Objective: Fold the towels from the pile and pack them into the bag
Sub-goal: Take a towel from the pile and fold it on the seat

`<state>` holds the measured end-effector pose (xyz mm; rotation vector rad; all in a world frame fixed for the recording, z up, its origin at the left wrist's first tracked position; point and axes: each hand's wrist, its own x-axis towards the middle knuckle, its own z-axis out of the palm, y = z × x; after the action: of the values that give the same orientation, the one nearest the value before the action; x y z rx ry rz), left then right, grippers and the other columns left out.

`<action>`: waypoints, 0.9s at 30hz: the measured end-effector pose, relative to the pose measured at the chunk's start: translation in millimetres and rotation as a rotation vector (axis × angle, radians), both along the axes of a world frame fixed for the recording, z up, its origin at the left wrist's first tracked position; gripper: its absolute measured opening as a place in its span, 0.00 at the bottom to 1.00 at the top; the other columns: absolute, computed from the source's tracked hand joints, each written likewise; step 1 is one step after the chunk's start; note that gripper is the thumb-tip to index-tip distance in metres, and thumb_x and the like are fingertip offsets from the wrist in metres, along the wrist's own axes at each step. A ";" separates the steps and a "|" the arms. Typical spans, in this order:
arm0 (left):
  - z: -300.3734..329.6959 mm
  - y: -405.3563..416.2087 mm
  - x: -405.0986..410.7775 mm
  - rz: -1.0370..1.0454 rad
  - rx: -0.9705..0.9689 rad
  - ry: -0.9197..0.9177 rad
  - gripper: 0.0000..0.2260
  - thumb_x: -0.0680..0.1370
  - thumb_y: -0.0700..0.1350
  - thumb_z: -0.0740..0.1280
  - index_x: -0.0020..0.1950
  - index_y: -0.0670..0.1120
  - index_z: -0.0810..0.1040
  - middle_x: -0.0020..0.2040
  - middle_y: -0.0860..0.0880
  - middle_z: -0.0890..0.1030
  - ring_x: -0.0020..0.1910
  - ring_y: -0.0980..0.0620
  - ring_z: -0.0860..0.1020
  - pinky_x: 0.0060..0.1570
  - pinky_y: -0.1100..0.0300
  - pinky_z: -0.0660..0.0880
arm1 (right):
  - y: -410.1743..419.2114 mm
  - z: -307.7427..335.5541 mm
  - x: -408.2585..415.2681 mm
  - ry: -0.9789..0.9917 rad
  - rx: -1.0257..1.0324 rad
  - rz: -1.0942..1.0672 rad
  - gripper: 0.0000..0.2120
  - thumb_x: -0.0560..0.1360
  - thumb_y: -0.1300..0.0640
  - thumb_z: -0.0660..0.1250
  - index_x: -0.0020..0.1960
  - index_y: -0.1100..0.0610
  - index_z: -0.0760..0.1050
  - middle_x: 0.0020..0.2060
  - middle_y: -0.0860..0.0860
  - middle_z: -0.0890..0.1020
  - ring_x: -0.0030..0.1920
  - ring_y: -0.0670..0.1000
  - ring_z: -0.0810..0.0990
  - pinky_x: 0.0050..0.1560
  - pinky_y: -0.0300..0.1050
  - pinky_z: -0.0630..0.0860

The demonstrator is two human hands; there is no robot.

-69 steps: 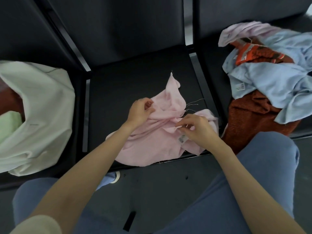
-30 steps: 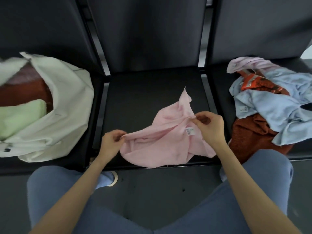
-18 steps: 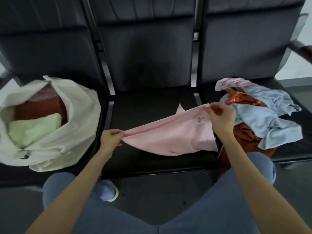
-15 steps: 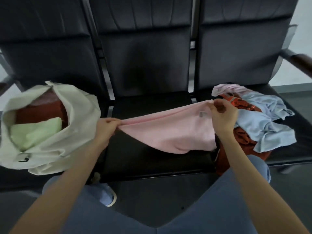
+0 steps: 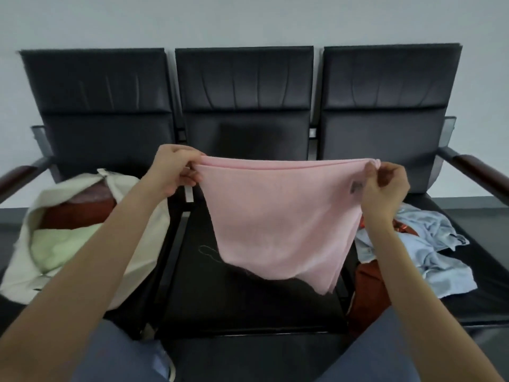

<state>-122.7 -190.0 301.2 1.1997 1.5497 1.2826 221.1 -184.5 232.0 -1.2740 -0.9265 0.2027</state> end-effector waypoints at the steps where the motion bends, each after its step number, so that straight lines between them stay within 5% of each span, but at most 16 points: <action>1: 2.6 5.6 -4.6 -0.034 -0.051 0.043 0.06 0.73 0.33 0.64 0.41 0.40 0.80 0.32 0.43 0.75 0.21 0.53 0.74 0.20 0.64 0.69 | 5.2 -1.5 1.7 -0.026 -0.065 0.014 0.11 0.78 0.55 0.66 0.50 0.64 0.75 0.40 0.52 0.77 0.40 0.46 0.74 0.38 0.28 0.68; 6: 9.1 44.5 -20.1 -0.154 -0.259 0.127 0.08 0.73 0.30 0.63 0.48 0.36 0.80 0.44 0.40 0.81 0.35 0.47 0.83 0.32 0.60 0.80 | 31.8 -4.6 3.1 -0.101 -0.247 0.083 0.11 0.77 0.54 0.67 0.51 0.63 0.76 0.43 0.55 0.80 0.41 0.52 0.78 0.42 0.39 0.73; 9: 24.5 67.8 -23.8 -0.149 -0.210 0.113 0.10 0.73 0.28 0.63 0.52 0.31 0.78 0.43 0.35 0.82 0.39 0.40 0.84 0.43 0.50 0.83 | 56.4 6.6 2.6 -0.065 -0.265 0.147 0.07 0.77 0.56 0.67 0.50 0.61 0.75 0.44 0.57 0.81 0.32 0.47 0.78 0.29 0.32 0.75; 11: 37.9 80.2 -21.7 -0.113 -0.132 0.117 0.09 0.72 0.27 0.63 0.51 0.31 0.78 0.47 0.33 0.82 0.40 0.38 0.84 0.46 0.48 0.82 | 72.0 19.3 2.6 -0.023 -0.236 0.182 0.07 0.78 0.57 0.67 0.49 0.61 0.74 0.45 0.58 0.81 0.32 0.46 0.79 0.32 0.34 0.77; 15: 50.6 97.5 -20.0 0.043 0.035 0.142 0.09 0.72 0.25 0.62 0.46 0.34 0.79 0.49 0.36 0.81 0.38 0.40 0.84 0.45 0.49 0.82 | 90.7 42.1 1.7 -0.053 -0.197 0.304 0.06 0.79 0.59 0.65 0.49 0.61 0.71 0.46 0.60 0.80 0.36 0.47 0.81 0.46 0.46 0.81; 19: 27.3 91.8 -27.4 0.114 0.088 0.191 0.11 0.72 0.25 0.62 0.40 0.38 0.81 0.46 0.35 0.81 0.40 0.40 0.83 0.45 0.51 0.82 | 89.8 32.3 -1.1 -0.098 -0.197 0.403 0.06 0.78 0.62 0.65 0.44 0.56 0.70 0.43 0.58 0.81 0.39 0.51 0.83 0.49 0.47 0.80; 23: -36.1 71.2 -44.3 0.037 0.042 0.262 0.15 0.72 0.25 0.61 0.37 0.41 0.81 0.39 0.37 0.81 0.39 0.40 0.83 0.43 0.52 0.83 | 68.5 -27.1 -6.3 -0.126 -0.255 0.447 0.05 0.77 0.62 0.66 0.46 0.57 0.71 0.40 0.55 0.81 0.40 0.50 0.83 0.47 0.46 0.80; 27: -127.9 37.8 -55.0 -0.038 -0.086 0.363 0.10 0.73 0.27 0.64 0.41 0.38 0.82 0.40 0.41 0.81 0.41 0.47 0.81 0.36 0.67 0.80 | 28.1 -115.9 -15.8 -0.179 -0.375 0.453 0.05 0.75 0.65 0.68 0.47 0.58 0.72 0.37 0.49 0.79 0.38 0.39 0.78 0.44 0.37 0.74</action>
<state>-177.7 -152.2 173.3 1.4573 1.8075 1.0001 205.3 -156.4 116.0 -1.4227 -1.3736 0.6499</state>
